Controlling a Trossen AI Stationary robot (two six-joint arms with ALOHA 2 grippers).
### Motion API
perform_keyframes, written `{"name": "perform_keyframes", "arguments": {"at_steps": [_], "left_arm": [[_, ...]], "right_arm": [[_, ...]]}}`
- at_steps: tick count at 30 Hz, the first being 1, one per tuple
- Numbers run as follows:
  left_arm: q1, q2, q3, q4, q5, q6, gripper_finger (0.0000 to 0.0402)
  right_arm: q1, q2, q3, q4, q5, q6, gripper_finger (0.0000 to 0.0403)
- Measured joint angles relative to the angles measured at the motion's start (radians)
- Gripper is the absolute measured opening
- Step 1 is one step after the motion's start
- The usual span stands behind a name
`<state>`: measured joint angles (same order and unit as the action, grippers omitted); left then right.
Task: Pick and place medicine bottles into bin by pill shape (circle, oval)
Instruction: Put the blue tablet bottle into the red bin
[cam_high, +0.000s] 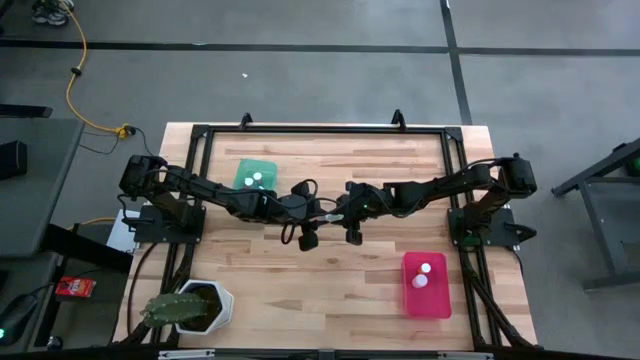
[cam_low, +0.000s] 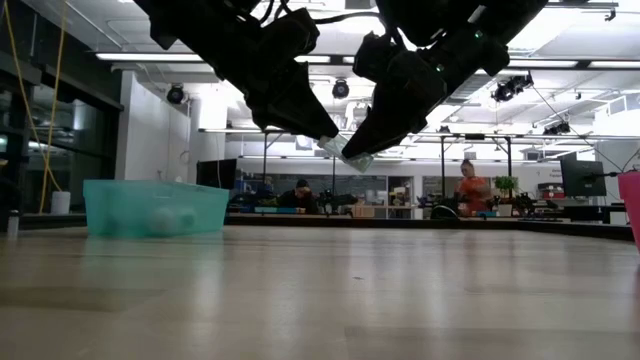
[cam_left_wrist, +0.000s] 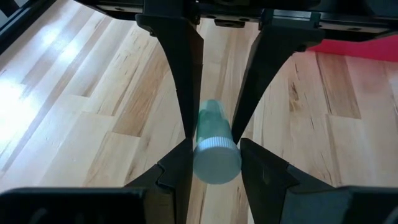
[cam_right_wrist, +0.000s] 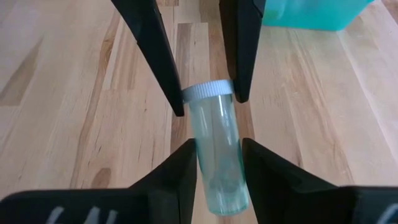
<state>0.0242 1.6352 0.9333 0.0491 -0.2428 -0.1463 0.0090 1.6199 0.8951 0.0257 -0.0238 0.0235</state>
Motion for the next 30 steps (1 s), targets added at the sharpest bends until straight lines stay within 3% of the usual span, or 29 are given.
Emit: {"name": "perform_keyframes", "arguments": {"at_steps": [16,30], "left_arm": [[0.000,0.000,0.000,0.000,-0.004,-0.014,0.0111],[-0.012,-0.056,-0.001,-0.025,-0.006,-0.011,0.0198]], "right_arm": [[0.000,0.000,0.000,0.000,-0.001,0.002,0.0101],[-0.002,0.000,0.000,-0.007,0.000,0.001,0.0100]]}}
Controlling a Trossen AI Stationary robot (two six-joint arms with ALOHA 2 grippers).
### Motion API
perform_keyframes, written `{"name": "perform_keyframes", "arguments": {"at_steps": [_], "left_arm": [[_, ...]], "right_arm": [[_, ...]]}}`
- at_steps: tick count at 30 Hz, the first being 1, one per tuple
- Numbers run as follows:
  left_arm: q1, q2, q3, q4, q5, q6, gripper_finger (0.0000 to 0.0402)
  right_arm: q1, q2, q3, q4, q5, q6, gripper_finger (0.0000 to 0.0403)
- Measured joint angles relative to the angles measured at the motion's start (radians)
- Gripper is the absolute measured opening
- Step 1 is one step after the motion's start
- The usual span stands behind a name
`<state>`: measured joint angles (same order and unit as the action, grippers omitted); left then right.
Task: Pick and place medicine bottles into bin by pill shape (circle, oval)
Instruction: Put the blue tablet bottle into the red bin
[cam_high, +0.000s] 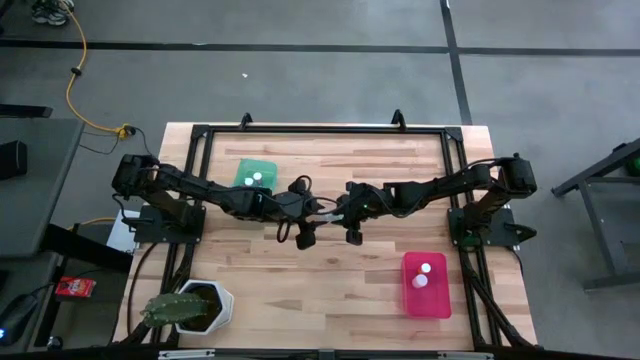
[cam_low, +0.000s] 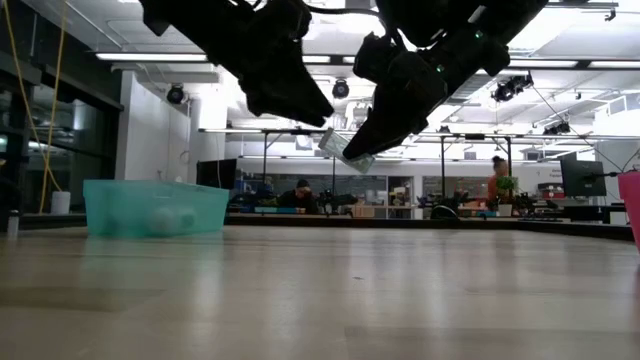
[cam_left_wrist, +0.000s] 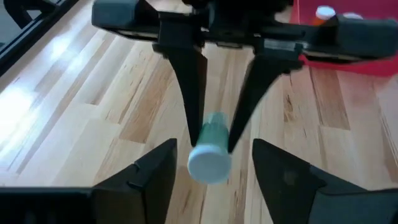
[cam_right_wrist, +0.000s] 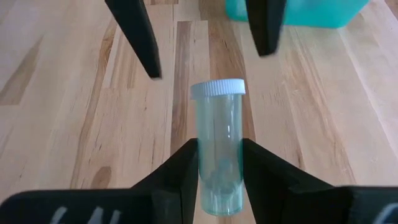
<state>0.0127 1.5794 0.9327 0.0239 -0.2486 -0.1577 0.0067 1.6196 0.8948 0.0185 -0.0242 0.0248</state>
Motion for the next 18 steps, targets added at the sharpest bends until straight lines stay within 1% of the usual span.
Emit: {"name": "perform_keyframes", "arguments": {"at_steps": [4,8,10,12,13,15,18], "left_arm": [[-0.007,-0.031,-0.001,-0.050,-0.012,0.001,0.0209],[-0.007,-0.072,-0.035,-0.067,-0.120,-0.012,0.0210],[0.000,-0.100,-0.078,-0.066,-0.159,-0.015,0.0207],[0.015,-0.140,-0.126,-0.058,-0.164,-0.028,0.0203],[0.022,-0.158,-0.147,-0.021,-0.163,-0.035,0.0201],[0.039,-0.223,-0.203,-0.001,-0.155,-0.045,0.0196],[0.049,-0.317,-0.289,0.118,-0.116,-0.034,0.0190]], "right_arm": [[0.000,-0.012,0.000,-0.014,0.000,-0.004,0.0100],[0.000,-0.043,0.000,-0.062,0.001,-0.004,0.0100],[0.000,-0.051,0.000,-0.073,0.001,-0.003,0.0100],[0.000,-0.058,0.000,-0.093,0.001,-0.005,0.0100],[0.000,-0.058,0.000,-0.095,0.002,-0.007,0.0100],[0.000,-0.058,0.000,-0.097,0.007,-0.022,0.0100],[0.000,-0.058,0.000,-0.102,0.034,-0.029,0.0100]]}}
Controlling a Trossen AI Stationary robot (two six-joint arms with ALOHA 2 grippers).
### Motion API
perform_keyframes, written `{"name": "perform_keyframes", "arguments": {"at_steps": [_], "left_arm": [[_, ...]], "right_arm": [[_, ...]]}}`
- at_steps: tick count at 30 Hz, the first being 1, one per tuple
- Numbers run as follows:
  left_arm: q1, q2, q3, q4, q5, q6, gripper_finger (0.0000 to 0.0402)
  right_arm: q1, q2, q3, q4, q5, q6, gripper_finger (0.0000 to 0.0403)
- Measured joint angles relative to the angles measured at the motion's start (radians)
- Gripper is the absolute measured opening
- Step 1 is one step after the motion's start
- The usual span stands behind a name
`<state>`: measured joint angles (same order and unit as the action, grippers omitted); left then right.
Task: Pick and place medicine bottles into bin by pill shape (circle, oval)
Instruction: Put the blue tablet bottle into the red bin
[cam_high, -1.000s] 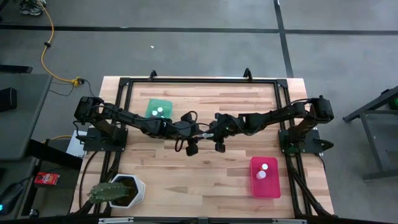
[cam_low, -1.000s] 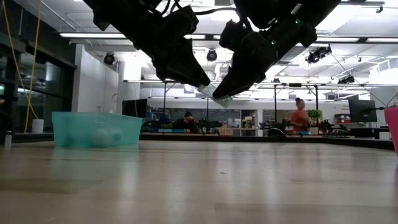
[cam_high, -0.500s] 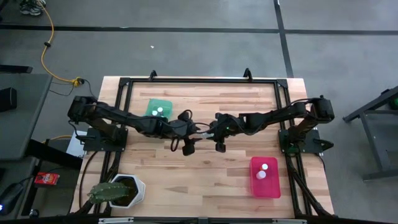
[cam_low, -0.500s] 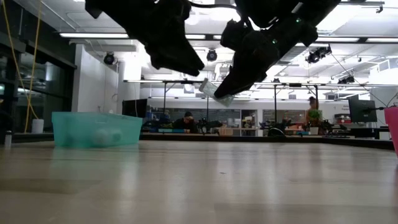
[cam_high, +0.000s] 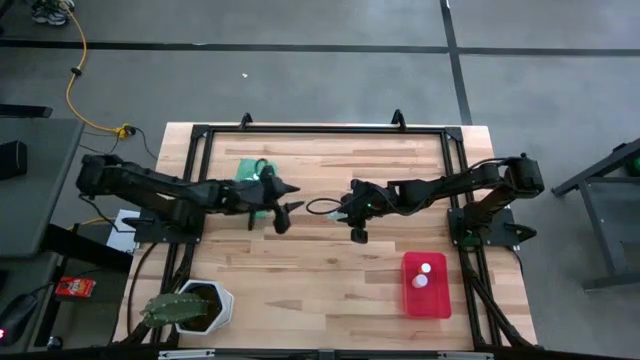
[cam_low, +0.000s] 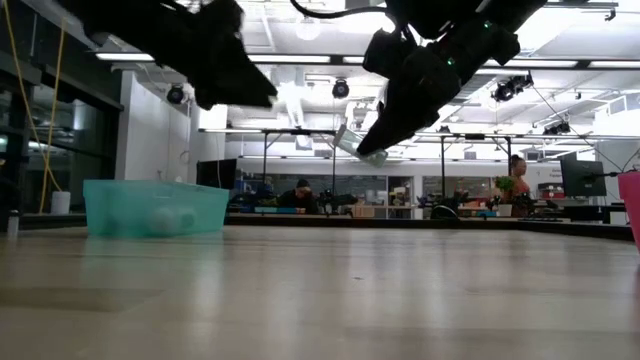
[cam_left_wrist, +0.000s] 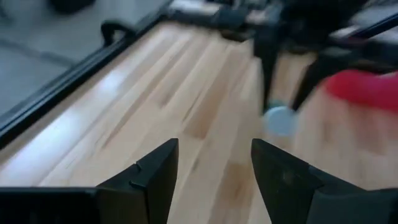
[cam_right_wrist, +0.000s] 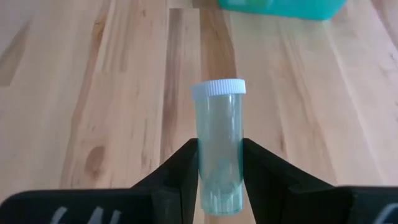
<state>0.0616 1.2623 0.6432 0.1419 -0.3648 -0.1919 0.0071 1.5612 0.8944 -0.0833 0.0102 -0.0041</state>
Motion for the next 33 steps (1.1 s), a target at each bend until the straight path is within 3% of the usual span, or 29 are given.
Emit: {"name": "perform_keyframes", "arguments": {"at_steps": [5,10,17,27,33], "left_arm": [[-0.002,-0.162,-0.174,0.276,0.122,0.075,0.0182],[-0.001,-0.273,-0.305,0.462,0.149,0.099,0.0176],[-0.008,-0.329,-0.338,0.470,0.186,0.117,0.0175],[-0.011,-0.317,-0.338,0.500,0.225,0.159,0.0175],[-0.011,-0.314,-0.338,0.507,0.225,0.159,0.0174]], "right_arm": [[0.000,0.000,0.000,0.007,0.013,-0.021,0.0101],[0.000,0.000,0.000,0.027,0.014,-0.040,0.0101],[-0.025,-0.036,-0.088,0.132,0.012,-0.053,0.0101],[-0.062,-0.313,-0.355,0.515,0.013,-0.012,0.0101],[-0.057,-0.360,-0.429,0.656,0.013,-0.019,0.0101]]}}
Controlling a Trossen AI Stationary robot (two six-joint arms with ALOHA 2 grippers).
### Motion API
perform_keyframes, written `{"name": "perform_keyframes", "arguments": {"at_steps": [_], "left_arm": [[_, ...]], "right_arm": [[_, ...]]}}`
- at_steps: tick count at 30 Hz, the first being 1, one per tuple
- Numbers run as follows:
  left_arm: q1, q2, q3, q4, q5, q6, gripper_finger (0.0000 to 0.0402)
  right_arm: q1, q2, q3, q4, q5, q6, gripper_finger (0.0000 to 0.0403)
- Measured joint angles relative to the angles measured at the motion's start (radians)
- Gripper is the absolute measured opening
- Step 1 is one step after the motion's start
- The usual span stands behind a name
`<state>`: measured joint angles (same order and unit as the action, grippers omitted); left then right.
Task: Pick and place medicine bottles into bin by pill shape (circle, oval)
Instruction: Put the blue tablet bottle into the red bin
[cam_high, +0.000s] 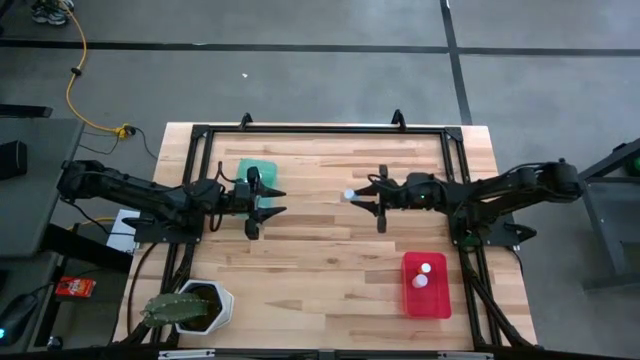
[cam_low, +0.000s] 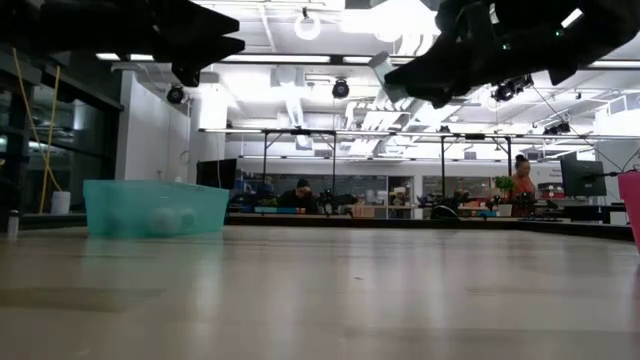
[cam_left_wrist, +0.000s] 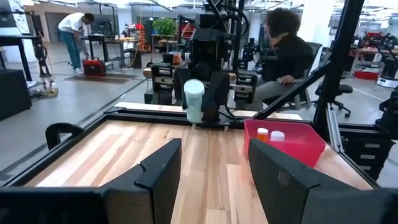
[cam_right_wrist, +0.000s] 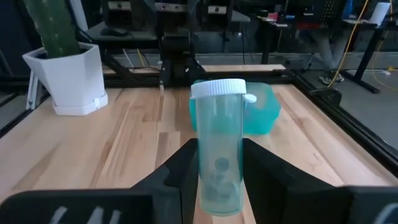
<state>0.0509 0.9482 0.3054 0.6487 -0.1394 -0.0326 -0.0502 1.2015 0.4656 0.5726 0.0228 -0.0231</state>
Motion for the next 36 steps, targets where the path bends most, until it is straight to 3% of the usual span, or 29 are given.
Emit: {"name": "perform_keyframes", "arguments": {"at_steps": [15,19,22,26,31,36], "left_arm": [[0.001,0.000,0.000,0.000,-0.004,0.000,0.0174],[0.001,0.000,0.000,-0.001,-0.004,0.000,0.0174],[0.001,0.000,0.000,-0.001,-0.004,0.000,0.0174],[0.001,0.000,0.000,-0.001,-0.004,0.000,0.0174],[0.001,0.000,0.000,-0.001,-0.004,-0.005,0.0174],[0.001,0.000,0.000,-0.004,-0.004,-0.016,0.0174]], "right_arm": [[0.000,0.010,-0.005,0.014,-0.006,0.046,0.0101],[0.016,0.010,-0.004,0.007,-0.157,0.232,0.0101],[0.092,0.010,-0.003,-0.041,-0.263,0.340,0.0101],[0.259,0.010,-0.003,-0.116,-0.299,0.508,0.0101],[0.492,0.010,0.021,-0.257,-0.252,0.800,0.0101],[0.697,0.010,0.147,-0.572,-0.173,1.070,0.0101]]}}
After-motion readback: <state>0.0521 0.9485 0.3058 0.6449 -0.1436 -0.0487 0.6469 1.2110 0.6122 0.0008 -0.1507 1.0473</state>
